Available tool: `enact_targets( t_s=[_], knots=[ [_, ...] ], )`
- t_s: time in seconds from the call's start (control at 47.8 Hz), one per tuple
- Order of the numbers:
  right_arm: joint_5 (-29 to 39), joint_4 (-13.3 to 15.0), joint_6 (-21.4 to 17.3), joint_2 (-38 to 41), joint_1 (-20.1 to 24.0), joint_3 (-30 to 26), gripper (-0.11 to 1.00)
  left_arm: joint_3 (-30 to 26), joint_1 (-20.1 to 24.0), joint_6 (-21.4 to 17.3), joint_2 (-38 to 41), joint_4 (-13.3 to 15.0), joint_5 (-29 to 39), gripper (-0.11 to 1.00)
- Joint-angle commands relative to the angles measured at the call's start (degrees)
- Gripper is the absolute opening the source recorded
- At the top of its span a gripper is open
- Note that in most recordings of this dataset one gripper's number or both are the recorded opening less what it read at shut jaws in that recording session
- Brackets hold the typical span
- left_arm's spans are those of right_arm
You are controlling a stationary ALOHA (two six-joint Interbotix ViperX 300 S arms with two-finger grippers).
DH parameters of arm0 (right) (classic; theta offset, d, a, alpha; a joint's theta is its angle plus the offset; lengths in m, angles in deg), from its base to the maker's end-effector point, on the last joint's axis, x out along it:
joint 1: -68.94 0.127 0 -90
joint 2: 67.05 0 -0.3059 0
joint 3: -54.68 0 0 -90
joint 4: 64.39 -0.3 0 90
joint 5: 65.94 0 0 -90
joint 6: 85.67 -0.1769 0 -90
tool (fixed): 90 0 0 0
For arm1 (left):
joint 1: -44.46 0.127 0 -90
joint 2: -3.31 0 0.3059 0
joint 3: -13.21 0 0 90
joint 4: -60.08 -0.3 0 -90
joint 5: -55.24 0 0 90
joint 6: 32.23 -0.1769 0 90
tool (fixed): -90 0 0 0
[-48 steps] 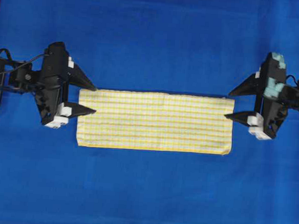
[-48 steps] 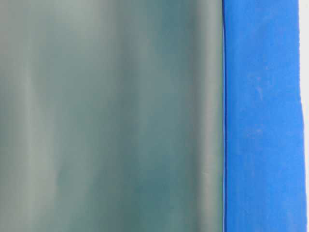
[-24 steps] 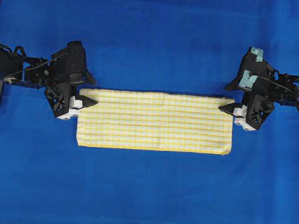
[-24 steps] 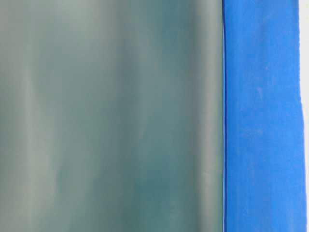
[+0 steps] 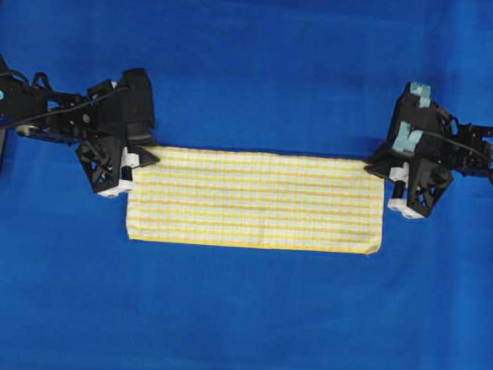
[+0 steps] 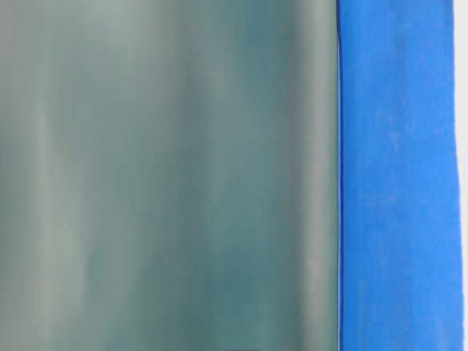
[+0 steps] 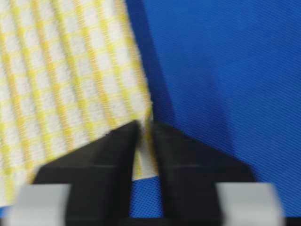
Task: Fold the yellow towel.
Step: 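Grasp the left and right ends of the folded strip, then lift the strip and rotate it to lie vertically, right gripper moving up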
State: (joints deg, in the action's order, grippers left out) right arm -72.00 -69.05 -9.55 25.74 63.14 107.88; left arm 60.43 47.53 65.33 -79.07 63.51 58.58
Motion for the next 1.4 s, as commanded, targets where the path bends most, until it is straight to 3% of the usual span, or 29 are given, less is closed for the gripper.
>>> enact_targets(
  t_s=[0.0, 0.063, 0.419, 0.733, 1.067, 1.381],
  knots=[
    [0.0, 0.35, 0.09, -0.7, 0.09, -0.79, 0.04, -1.58, -0.09, -0.18, -0.7, -0.26, 3.6, 0.09],
    [0.35, 0.35, 0.09, -1.58, 0.09, -0.7, 0.02, -2.37, -0.09, -0.26, -1.32, -0.35, 5.01, 0.02],
    [6.06, 0.7, 0.09, -13.18, -2.11, -0.62, 0.01, -3.16, 0.97, -0.26, -10.81, -0.44, 8.61, 0.02],
    [14.5, 3.16, -0.09, -26.81, -4.31, -1.58, 0.02, -2.72, 2.11, -0.18, -20.13, -0.44, 10.37, 0.02],
    [14.94, 3.25, -0.18, -28.56, -5.98, -1.93, 0.01, -2.37, 0.7, 0.44, -22.68, -0.09, 10.28, 0.02],
    [11.25, 5.71, -0.09, -26.02, -16.7, -4.31, 0.01, -3.16, -6.77, 5.8, -21.88, 0.0, 4.31, 0.02]
  ],
)
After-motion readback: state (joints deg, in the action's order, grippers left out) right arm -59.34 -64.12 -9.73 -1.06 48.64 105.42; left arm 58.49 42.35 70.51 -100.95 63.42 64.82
